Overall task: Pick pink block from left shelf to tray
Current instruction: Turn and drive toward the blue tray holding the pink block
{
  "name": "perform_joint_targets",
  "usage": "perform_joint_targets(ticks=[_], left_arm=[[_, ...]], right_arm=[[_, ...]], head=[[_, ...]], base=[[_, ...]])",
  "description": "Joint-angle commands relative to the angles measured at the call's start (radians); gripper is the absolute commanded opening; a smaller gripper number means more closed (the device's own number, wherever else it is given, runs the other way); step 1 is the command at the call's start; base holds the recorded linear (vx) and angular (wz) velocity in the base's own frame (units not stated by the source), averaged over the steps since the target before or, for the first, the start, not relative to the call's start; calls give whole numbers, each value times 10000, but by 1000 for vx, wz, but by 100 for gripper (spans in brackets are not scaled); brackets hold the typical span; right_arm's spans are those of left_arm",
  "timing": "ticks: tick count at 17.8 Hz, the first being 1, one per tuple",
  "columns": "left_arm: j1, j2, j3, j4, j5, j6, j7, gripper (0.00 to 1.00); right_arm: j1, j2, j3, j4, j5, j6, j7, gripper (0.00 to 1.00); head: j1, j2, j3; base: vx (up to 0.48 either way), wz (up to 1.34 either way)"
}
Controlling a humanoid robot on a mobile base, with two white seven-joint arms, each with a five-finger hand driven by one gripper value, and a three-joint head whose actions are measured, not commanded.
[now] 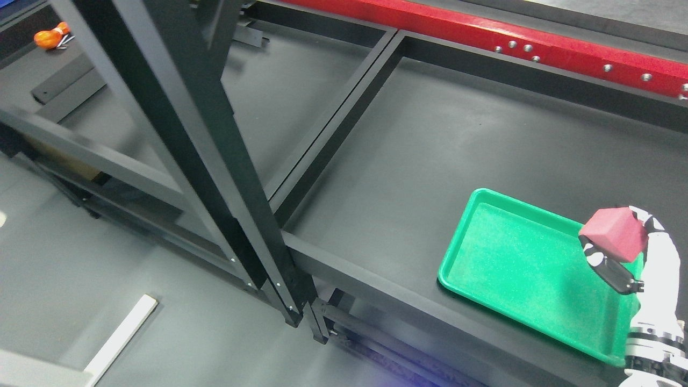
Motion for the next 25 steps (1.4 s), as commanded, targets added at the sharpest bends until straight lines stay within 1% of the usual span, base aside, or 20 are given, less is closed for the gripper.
perform_joint_targets(ticks=[1,4,13,19,25], left_arm=[[92,175,0,0,-15,-8,7,100],[92,175,0,0,-15,-8,7,100],[92,175,0,0,-15,-8,7,100],[92,175,0,0,-15,-8,7,100],[92,175,0,0,-15,-8,7,100]], right_arm=[[171,-81,-247,-65,-365,37,136,4],[203,-97,-262,-65,-641,53,458,4],[264,-955,-1197,-65,-1853,22,505,4],[310,-987,-1520,-80,-2114,7,505,5],[524,-956,-1750,-80,-2252,-346,505,5]], head=[[0,0,0],[0,0,0],[0,0,0],[0,1,0],[0,1,0]], base=[[-91,225],[-88,255],[-82,428],[-134,511],[-174,622]])
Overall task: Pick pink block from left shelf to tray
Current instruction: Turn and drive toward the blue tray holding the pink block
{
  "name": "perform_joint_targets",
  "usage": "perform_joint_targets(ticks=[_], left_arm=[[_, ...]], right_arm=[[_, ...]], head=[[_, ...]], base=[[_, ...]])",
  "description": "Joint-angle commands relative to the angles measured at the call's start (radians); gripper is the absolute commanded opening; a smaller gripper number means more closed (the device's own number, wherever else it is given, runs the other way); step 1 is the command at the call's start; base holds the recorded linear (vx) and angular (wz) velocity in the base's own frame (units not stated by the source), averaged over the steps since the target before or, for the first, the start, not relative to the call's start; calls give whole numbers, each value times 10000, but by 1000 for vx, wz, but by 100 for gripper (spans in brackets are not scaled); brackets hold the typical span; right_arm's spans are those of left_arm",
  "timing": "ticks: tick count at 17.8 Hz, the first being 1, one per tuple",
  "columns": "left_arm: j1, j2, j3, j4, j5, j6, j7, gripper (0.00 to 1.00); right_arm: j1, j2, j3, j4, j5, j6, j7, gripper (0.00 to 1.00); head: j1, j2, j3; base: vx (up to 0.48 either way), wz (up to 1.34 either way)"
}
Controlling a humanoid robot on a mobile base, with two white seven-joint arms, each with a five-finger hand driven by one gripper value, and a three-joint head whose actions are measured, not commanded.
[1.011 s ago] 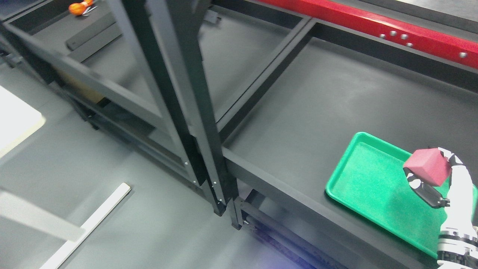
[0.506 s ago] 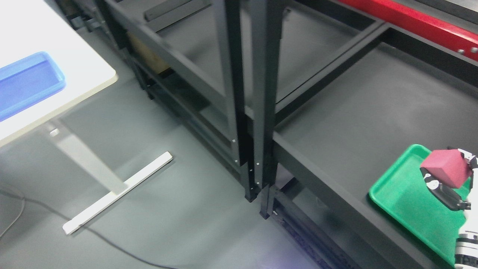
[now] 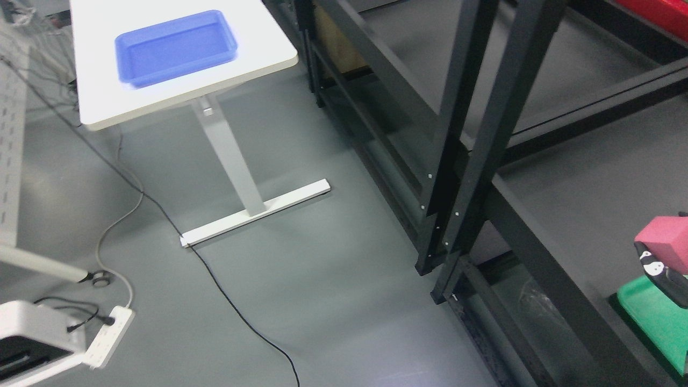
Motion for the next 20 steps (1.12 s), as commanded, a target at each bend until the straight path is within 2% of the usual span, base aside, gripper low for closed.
perform_joint_targets(ticks=[1,11,20], left_arm=[[93,174,0,0,-15,-8,7,100],[93,174,0,0,-15,-8,7,100],[93,174,0,0,-15,-8,7,100]], right_arm=[[159,-139,-480,-17,-180,-169,-1,5],[-86,459,-159,-17,-318,-185,-1,5],[-41,643,-173,-32,-318,-231,-1,6]], head=[[0,0,0],[0,0,0],[0,0,0]], base=[[-180,687],[-185,726],[-115,649]])
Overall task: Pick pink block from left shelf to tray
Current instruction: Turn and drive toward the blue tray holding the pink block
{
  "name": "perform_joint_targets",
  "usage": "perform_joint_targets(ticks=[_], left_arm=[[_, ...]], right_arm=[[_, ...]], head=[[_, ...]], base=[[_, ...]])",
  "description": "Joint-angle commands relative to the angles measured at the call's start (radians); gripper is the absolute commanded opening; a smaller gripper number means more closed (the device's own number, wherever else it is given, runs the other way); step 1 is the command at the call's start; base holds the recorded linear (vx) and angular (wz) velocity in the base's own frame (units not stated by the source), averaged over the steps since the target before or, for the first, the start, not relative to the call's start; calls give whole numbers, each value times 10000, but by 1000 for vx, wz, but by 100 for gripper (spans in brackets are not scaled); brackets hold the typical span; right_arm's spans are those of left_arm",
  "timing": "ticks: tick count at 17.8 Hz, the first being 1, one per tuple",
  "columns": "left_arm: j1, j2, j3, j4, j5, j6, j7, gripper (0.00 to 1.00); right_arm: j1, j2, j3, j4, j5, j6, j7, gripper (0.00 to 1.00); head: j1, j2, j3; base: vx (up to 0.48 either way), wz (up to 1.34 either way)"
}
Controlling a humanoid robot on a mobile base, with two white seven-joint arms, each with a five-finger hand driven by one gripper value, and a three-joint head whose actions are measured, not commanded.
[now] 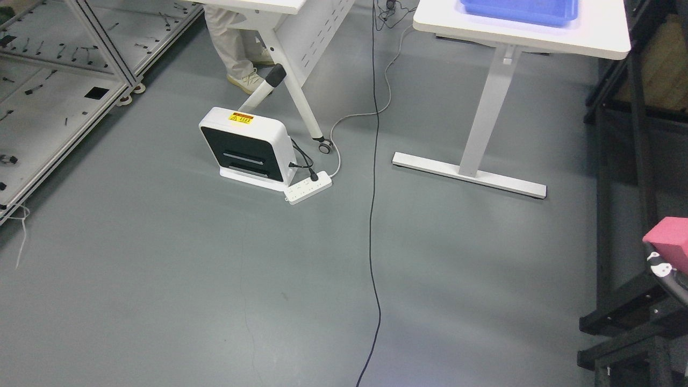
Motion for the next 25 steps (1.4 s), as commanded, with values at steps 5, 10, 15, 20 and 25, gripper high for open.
perform_joint_targets(ticks=[5,10,15,20,25], left_arm=[[88,175,0,-1,-15,-8,7,100],[88,175,0,-1,-15,-8,7,100],[88,175,0,-1,-15,-8,7,100],[88,175,0,-1,-15,-8,7,100],[88,175,0,-1,-15,-8,7,100]], right_arm=[[91,248,29,-12,-9,-118,-4,6],[122,232,29,-12,-9,-118,-4,6],[152,156,29,-12,-9,-149,-4,6],[183,156,-2,-12,-9,-226,-4,6],[183,186,14,-12,-9,-226,-4,6]], head=[[0,0,0],[0,0,0],[0,0,0],[0,0,0],[0,0,0]], base=[[10,41],[104,-60],[142,289],[241,230],[308,62]])
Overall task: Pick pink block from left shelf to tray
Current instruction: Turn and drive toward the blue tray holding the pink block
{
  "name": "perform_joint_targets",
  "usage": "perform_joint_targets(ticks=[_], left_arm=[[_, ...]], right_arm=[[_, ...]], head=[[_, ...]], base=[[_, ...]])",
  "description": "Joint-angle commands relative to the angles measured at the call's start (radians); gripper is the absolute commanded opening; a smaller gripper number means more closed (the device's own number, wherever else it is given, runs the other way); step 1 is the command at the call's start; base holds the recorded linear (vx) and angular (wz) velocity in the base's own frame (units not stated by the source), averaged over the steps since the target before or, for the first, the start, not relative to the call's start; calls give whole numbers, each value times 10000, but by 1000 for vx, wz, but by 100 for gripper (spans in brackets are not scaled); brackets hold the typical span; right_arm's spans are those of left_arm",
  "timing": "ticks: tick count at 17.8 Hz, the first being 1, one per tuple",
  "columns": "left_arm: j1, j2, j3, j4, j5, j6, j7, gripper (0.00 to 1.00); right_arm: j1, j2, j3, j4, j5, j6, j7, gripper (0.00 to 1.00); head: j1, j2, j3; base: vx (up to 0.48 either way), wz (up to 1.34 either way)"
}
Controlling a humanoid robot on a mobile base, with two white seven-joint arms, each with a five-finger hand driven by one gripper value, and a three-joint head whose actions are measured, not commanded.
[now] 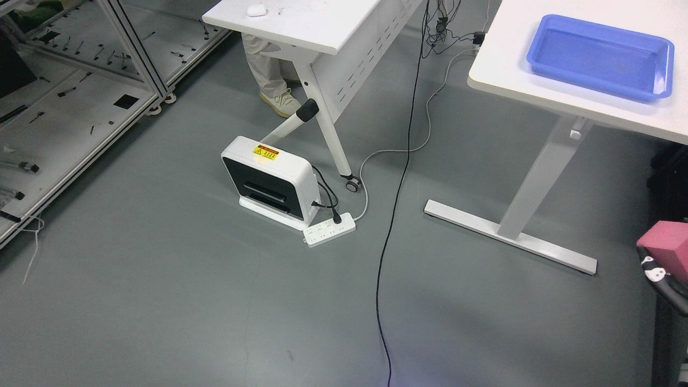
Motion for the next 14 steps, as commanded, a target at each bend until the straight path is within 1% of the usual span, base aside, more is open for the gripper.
perform_joint_targets(ticks=[1,14], left_arm=[[93,175,0,0,-15,-4,7,100],[93,175,0,0,-15,-4,7,100]], right_arm=[[-15,40,-5,-1,0,-6,-5,6],[0,9,10,-1,0,-6,-5,6]], head=[[0,0,0],[0,0,0]], base=[[324,-16],[287,-23]])
